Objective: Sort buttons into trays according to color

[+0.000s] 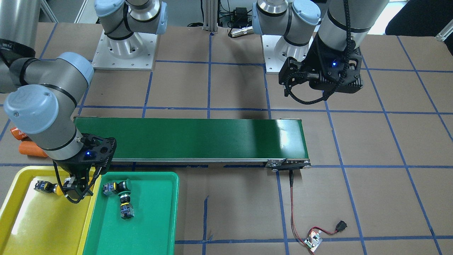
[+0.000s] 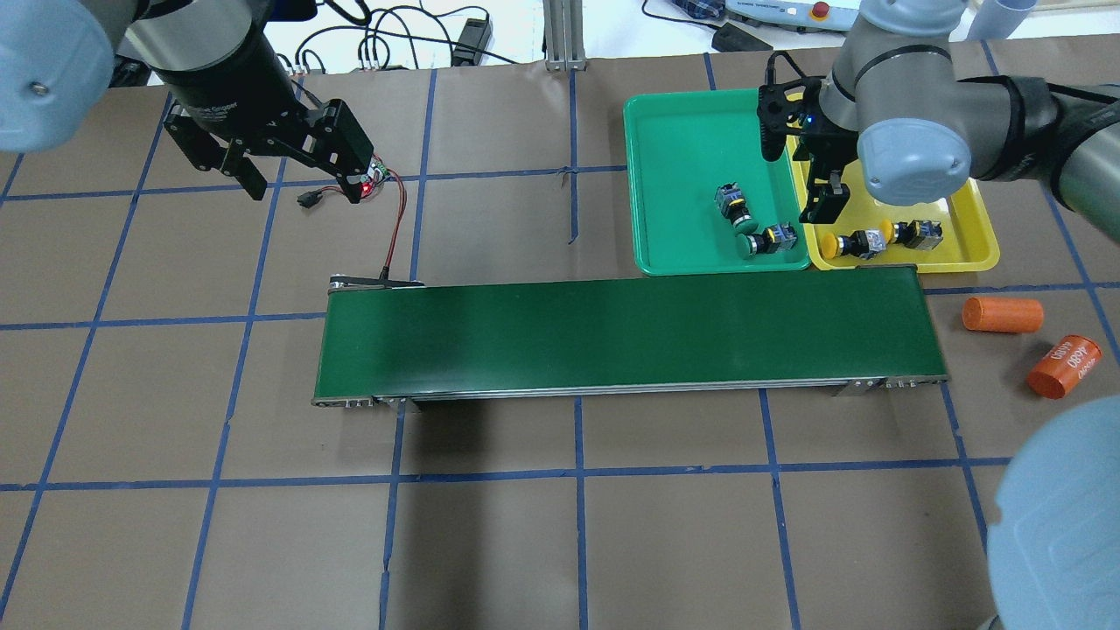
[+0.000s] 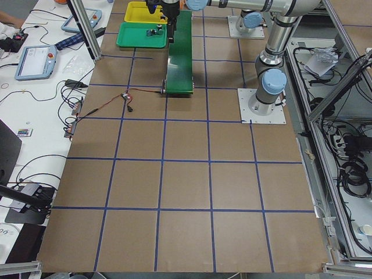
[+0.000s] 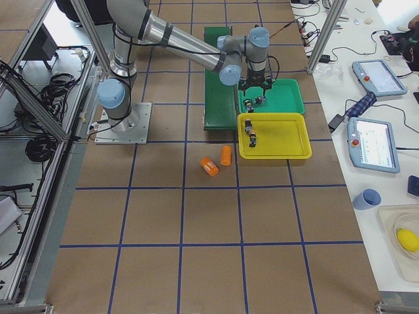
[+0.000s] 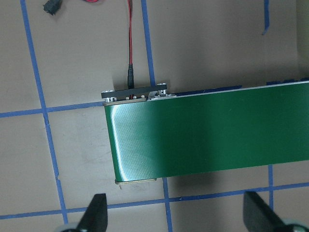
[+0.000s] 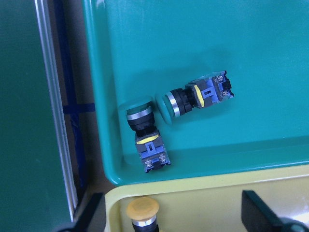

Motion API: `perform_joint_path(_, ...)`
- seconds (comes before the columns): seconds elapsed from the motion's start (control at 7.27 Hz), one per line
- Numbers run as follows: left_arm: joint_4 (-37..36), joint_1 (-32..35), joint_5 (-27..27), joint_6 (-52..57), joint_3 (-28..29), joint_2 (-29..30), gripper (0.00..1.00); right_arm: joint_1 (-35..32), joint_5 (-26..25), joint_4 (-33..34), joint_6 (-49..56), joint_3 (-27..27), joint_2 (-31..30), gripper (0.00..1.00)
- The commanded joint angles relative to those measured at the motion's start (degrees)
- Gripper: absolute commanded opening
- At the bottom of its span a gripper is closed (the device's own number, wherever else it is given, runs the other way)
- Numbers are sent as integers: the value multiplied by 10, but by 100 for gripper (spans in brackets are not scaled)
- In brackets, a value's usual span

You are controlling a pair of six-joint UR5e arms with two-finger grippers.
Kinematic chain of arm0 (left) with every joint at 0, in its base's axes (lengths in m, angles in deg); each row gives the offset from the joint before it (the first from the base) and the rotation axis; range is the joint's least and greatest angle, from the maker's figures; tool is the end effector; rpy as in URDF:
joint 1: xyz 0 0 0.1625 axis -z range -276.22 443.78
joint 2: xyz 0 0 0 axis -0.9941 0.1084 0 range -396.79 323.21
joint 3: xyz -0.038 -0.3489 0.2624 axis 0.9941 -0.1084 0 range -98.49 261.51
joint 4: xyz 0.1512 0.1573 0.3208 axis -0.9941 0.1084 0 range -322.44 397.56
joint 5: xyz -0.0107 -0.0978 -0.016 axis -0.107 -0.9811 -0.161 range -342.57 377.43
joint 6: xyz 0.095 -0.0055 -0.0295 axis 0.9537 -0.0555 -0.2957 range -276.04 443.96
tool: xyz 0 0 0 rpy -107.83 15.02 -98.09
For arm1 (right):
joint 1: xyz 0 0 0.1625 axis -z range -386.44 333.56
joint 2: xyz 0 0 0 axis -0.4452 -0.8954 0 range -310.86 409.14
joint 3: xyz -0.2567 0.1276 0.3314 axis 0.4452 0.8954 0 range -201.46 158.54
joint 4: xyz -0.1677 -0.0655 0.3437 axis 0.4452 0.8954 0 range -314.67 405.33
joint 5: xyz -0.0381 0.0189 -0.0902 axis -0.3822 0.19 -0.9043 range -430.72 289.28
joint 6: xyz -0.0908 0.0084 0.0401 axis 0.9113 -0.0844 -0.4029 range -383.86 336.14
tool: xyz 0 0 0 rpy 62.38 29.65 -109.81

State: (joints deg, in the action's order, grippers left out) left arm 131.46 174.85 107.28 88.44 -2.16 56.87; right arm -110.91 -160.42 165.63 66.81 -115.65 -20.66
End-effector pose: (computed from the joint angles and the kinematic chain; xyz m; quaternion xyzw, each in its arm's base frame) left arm -0.1427 -0.4868 0.5150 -0.0484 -0.9988 -0.0107 0.0016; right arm 0.0762 -0.6028 0.3344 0.6758 -0.7353 0.0364 0.0365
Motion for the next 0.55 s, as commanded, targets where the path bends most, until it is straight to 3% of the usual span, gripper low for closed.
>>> perform_joint_path(0.0,1,0,0,0,0,0,100,-3,8,-119,-72,35,-75,100)
perform_joint_path(0.41,1,1,1,0,0,-3,100,-6,44,-143,-279,35,-167,100)
